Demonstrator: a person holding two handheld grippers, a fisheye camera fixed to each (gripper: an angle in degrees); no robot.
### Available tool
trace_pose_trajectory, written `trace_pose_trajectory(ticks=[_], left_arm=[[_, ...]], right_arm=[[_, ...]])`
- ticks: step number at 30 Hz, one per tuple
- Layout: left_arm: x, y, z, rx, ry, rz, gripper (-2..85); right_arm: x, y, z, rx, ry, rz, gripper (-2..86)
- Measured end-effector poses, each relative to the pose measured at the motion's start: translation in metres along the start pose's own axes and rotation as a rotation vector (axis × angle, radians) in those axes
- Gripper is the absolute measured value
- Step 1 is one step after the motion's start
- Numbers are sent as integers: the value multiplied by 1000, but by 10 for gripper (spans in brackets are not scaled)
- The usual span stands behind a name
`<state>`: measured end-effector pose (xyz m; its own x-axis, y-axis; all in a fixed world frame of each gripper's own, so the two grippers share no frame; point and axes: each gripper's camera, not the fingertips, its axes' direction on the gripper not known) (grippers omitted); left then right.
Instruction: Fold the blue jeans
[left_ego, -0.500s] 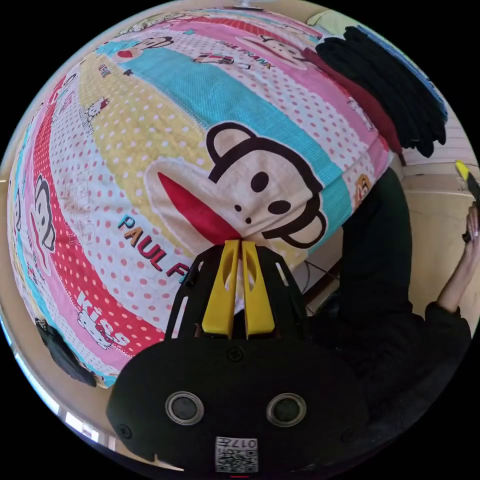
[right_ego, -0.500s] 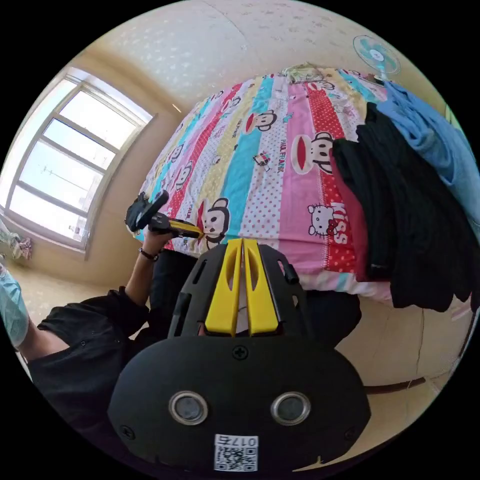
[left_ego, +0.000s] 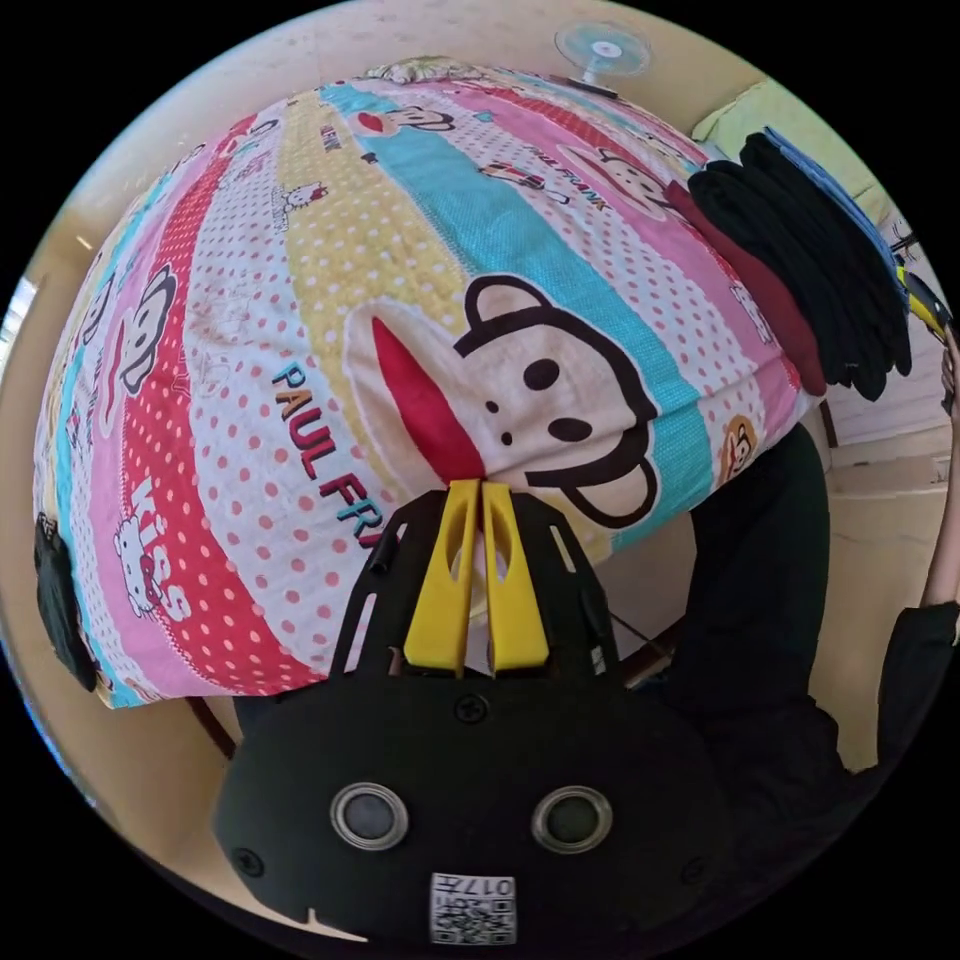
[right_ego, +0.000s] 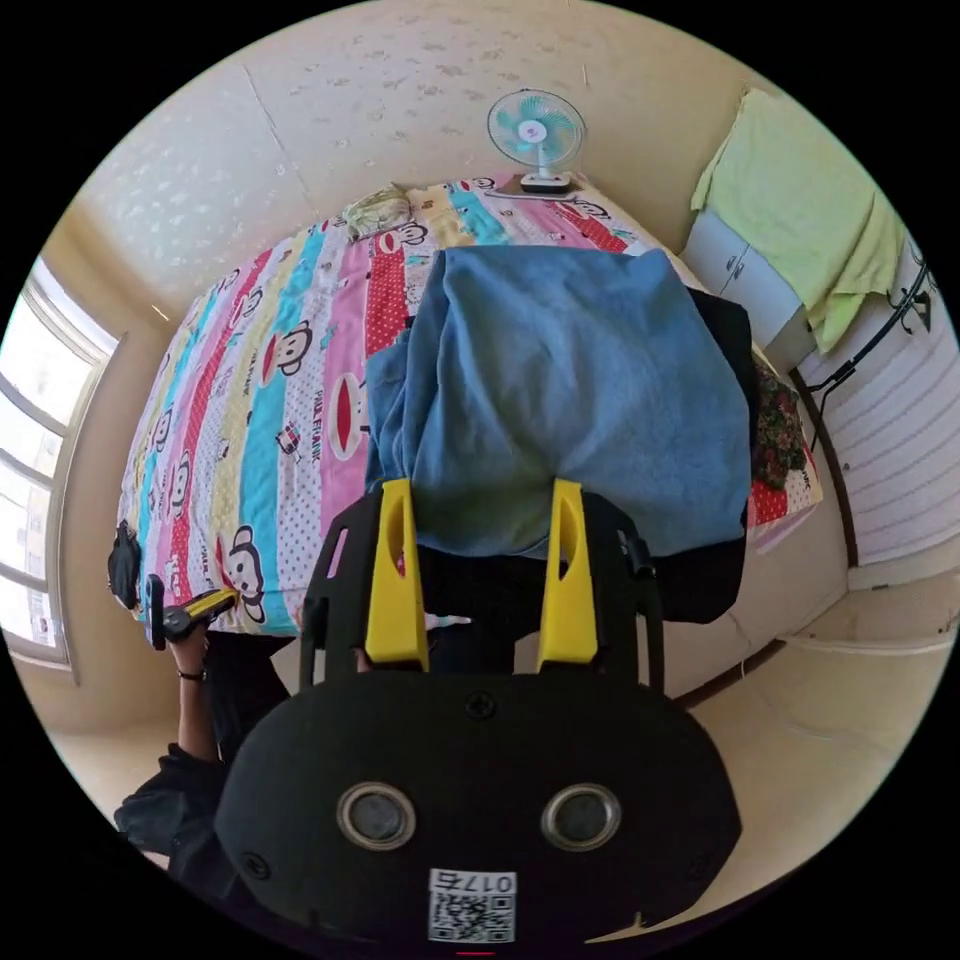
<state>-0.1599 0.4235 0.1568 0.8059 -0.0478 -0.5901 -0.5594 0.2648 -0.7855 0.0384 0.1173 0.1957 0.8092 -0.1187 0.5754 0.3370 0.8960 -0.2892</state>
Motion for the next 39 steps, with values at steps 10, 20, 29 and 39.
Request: trace_pose_trajectory(ticks=[10,20,29,39], left_arm=[[-53,77,-4,232,337,-157,-10],[-109,158,-64,402,534,-187,-1],[-203,223,-117,576,550,-376,75],[-266,162,-151,634,462,-490,165]], right_arm=[[-198,-16,-97,261,495,-385,26],[-317,-77,-139,195,-182,-730,16],[-229,-124,113,-326,-173,-514,5],[-153,-61,162,-502,-592,-519,5]])
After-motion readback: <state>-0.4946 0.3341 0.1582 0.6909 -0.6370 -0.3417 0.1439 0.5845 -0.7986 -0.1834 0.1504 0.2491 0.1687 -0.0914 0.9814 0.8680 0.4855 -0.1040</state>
